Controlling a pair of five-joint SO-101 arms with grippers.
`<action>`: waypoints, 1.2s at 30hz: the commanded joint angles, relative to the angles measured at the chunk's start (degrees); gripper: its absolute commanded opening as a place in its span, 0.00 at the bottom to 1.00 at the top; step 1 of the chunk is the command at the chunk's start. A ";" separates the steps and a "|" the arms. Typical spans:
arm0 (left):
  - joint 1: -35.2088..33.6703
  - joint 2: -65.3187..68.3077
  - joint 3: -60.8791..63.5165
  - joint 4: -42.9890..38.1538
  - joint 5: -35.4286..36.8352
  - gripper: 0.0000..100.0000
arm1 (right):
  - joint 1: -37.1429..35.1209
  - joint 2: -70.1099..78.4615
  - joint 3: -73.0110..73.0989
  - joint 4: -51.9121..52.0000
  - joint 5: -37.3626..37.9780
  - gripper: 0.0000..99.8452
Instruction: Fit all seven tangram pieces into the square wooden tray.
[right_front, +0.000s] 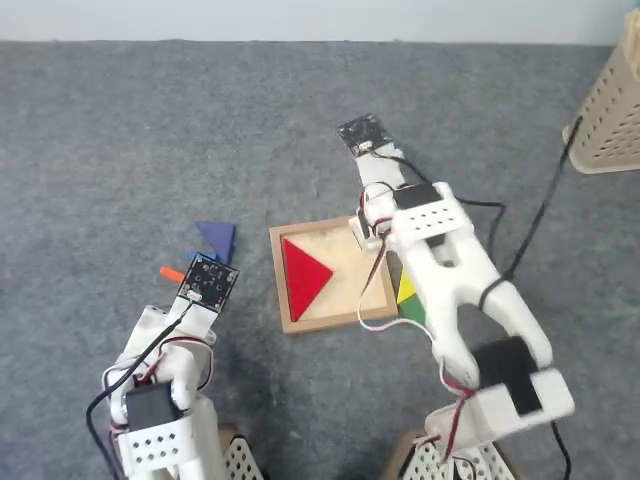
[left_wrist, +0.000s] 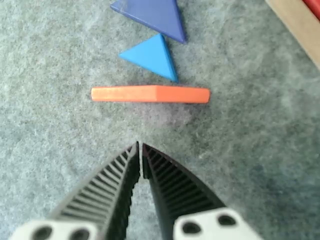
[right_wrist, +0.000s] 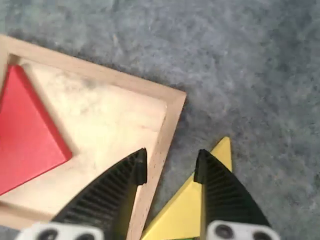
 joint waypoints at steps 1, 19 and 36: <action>0.09 -1.32 -0.75 0.62 -0.79 0.01 | 0.84 4.53 -6.95 -1.54 -0.79 0.17; 0.09 -1.32 -0.75 0.62 -0.79 0.01 | 3.91 15.78 -13.80 -1.45 -1.23 0.01; 0.09 -1.32 -0.75 0.62 -0.79 0.01 | 9.36 15.25 -17.76 5.67 -5.36 0.06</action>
